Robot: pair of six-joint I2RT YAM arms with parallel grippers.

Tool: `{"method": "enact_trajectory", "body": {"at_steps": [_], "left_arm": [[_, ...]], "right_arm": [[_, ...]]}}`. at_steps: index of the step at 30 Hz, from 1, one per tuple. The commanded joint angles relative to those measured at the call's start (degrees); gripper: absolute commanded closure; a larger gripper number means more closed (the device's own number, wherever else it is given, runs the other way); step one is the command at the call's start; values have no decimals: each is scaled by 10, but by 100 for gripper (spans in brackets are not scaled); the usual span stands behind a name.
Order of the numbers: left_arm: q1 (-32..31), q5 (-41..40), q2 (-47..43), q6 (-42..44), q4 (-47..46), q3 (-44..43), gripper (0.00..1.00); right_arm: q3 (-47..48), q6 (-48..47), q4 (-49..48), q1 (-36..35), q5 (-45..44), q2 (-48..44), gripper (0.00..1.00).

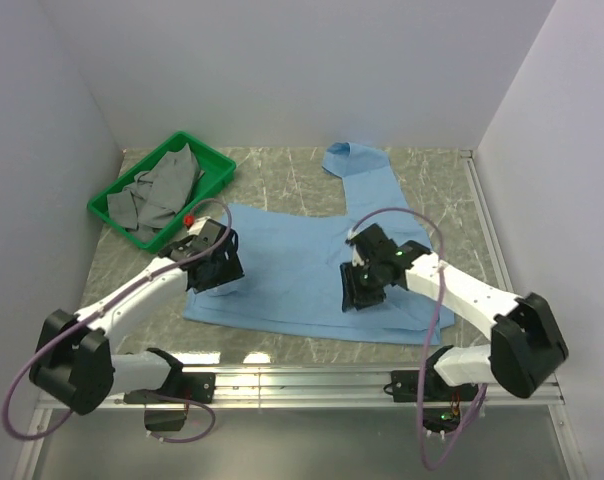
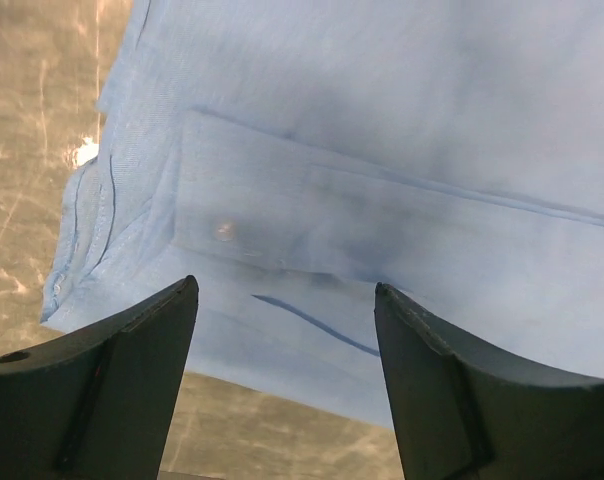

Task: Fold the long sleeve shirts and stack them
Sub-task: Fold the shirt

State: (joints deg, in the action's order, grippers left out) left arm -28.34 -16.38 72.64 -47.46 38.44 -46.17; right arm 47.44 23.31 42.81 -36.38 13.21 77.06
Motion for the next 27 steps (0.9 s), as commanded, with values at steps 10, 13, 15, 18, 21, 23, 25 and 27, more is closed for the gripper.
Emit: {"method": "enact_trajectory", "body": {"at_steps": [10,13,15,18,21,23,25,27], "left_arm": [[-5,42,15,-25,-93,-17,26],[1,43,46,-40,-103,-3,27],[7,54,69,-47,-107,12,27],[16,57,73,-46,-112,32,28],[17,36,47,-37,-108,33,27],[17,18,27,-23,-96,16,27],[22,-5,19,-14,-89,-3,26],[38,-15,21,4,-84,-36,25]], "right_arm": [[-10,99,-333,133,226,65,62],[-34,114,-374,150,226,113,64],[-59,125,-397,160,226,135,65],[-95,133,-408,184,220,164,67],[-96,111,-378,205,234,154,67],[-72,70,-331,206,203,133,66],[-26,47,-267,207,174,94,65],[29,14,-205,217,113,58,62]]}}
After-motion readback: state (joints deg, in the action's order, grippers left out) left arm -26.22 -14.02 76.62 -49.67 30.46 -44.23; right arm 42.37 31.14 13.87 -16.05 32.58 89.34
